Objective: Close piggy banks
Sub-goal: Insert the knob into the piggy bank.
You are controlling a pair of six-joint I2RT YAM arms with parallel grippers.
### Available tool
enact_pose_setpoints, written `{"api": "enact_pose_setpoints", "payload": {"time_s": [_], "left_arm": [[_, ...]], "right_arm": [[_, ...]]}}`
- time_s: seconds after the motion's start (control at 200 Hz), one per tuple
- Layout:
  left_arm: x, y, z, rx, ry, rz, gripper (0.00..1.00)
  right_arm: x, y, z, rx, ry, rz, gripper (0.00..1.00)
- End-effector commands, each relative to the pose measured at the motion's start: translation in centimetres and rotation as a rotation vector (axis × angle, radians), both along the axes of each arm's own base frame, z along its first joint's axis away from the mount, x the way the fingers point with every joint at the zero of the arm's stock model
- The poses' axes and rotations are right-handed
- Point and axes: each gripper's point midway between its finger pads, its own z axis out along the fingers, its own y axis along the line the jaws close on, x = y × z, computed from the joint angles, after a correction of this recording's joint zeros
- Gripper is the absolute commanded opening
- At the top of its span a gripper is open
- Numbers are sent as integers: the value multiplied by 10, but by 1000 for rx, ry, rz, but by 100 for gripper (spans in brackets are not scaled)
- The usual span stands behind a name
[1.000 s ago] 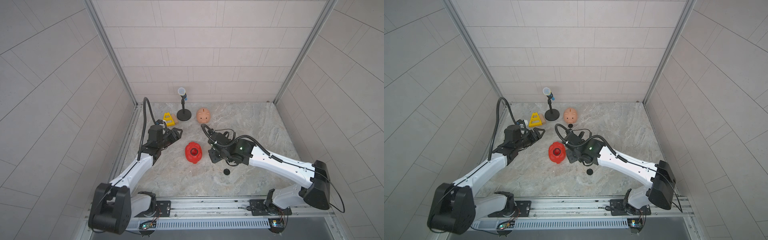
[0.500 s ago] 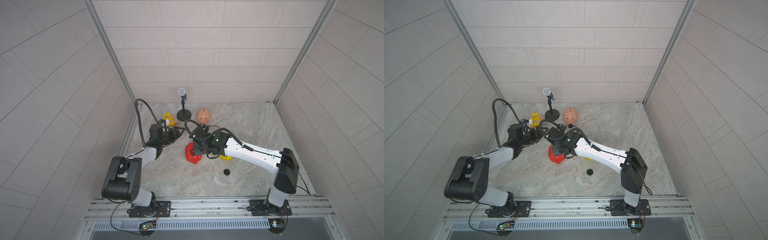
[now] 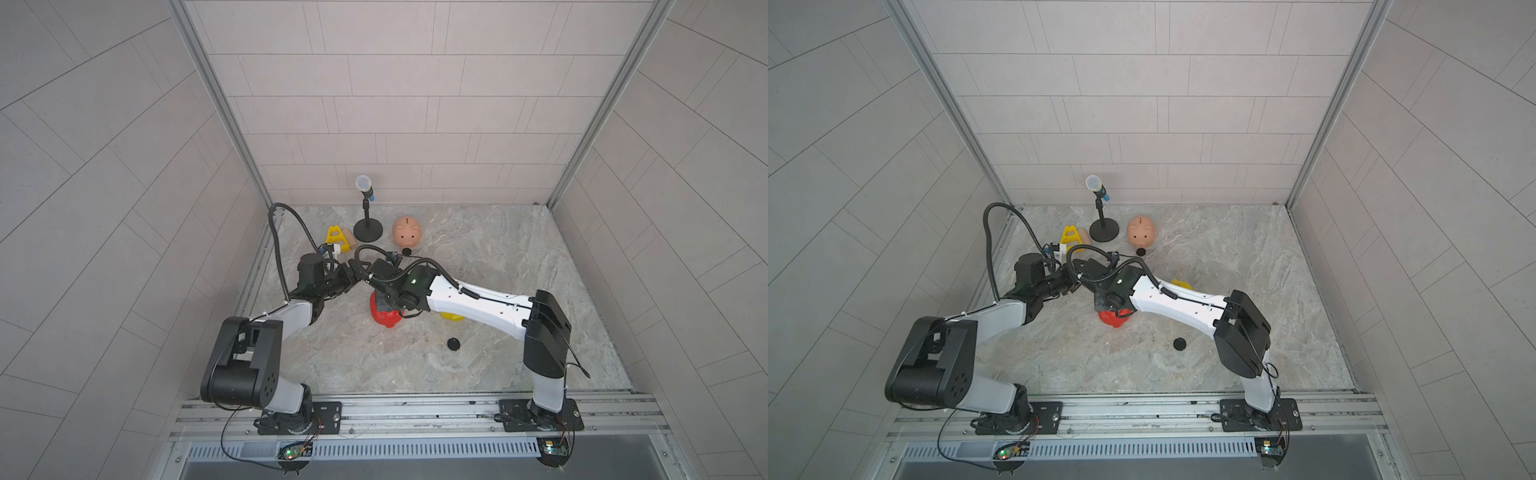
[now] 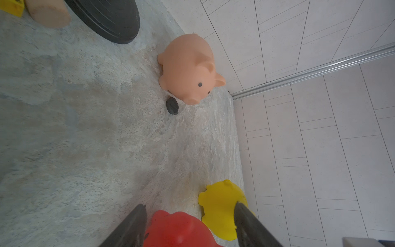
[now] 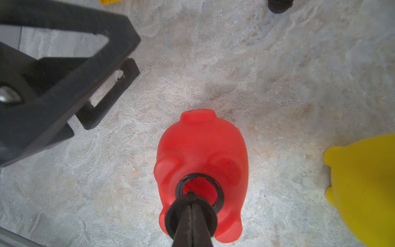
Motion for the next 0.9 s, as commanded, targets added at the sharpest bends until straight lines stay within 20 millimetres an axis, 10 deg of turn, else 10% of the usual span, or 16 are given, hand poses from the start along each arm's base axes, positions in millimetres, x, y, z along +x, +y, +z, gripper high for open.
{"api": "enact_pose_setpoints", "payload": {"time_s": [0.0, 0.896], "left_arm": [[1, 1, 0, 17, -22, -7, 71], [1, 2, -6, 28, -2, 2, 71]], "right_arm": [[0, -3, -5, -27, 1, -34, 0], [2, -9, -35, -101, 17, -62, 0]]}}
